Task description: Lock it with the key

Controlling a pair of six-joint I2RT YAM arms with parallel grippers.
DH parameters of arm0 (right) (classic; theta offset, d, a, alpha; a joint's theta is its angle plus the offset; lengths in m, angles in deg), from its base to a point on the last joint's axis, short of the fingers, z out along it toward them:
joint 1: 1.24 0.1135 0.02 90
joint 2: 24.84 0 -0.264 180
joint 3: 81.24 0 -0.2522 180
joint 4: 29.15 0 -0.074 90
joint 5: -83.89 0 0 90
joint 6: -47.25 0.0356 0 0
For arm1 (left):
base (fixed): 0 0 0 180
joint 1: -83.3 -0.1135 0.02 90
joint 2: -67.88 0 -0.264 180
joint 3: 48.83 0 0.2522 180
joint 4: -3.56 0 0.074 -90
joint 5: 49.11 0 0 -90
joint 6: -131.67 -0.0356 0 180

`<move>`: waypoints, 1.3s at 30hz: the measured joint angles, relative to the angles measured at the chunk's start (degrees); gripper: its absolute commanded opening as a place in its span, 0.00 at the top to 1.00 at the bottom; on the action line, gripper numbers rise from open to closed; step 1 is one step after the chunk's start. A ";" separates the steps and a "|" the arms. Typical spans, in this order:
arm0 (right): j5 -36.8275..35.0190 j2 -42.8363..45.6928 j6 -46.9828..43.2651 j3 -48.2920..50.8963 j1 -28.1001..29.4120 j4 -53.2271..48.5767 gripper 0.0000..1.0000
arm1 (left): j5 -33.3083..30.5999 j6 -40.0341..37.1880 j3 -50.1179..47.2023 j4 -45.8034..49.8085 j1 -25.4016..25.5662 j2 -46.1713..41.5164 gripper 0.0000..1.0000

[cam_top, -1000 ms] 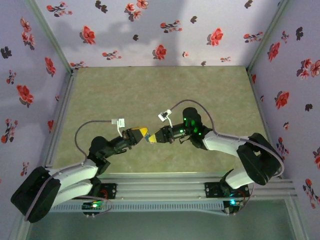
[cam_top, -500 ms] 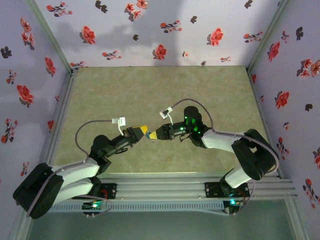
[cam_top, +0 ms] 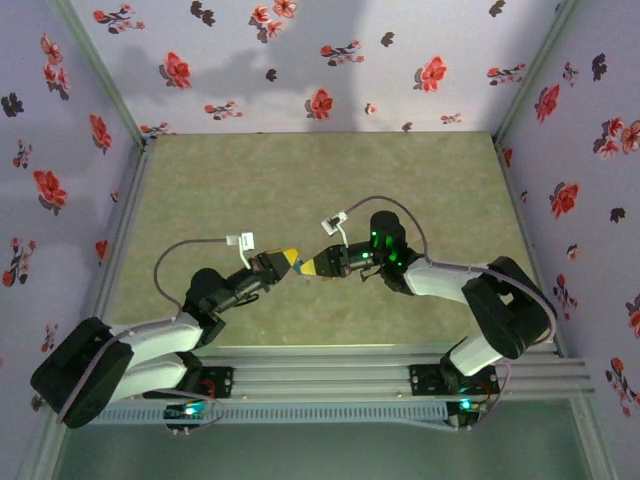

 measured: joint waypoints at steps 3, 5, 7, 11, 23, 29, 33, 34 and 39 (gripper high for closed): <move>0.00 -0.02 0.04 0.00 -0.04 0.04 1.00 | -0.46 0.02 0.00 -0.02 0.13 0.15 1.00; -0.02 -0.02 0.02 0.00 -0.09 0.00 1.00 | -1.01 0.22 0.00 -0.04 0.28 0.26 1.00; -0.04 -0.02 -0.02 0.00 -0.20 -0.22 1.00 | -1.84 0.50 0.02 -0.09 0.57 0.52 1.00; -0.52 -0.02 -0.28 0.00 -0.37 -1.55 0.91 | -3.32 2.36 0.11 -0.11 0.92 1.53 1.00; -7.37 0.02 -3.39 -1.57 -0.81 -3.89 0.74 | -2.93 8.90 0.42 4.76 -1.01 2.16 1.00; -9.11 0.96 -4.92 -1.86 -0.90 -4.79 0.61 | -2.99 12.07 0.26 7.85 -4.83 2.16 1.00; -10.84 2.49 -7.13 -1.86 -0.90 -7.43 0.43 | -3.39 13.22 0.26 10.49 -6.23 2.14 1.00; -11.32 2.86 -7.72 -1.90 -0.90 -8.15 0.38 | -3.41 13.38 0.26 11.19 -6.43 2.14 1.00; -14.84 4.76 -10.78 -1.95 -1.11 -11.80 0.20 | -3.45 13.88 0.42 14.29 -7.08 2.12 1.00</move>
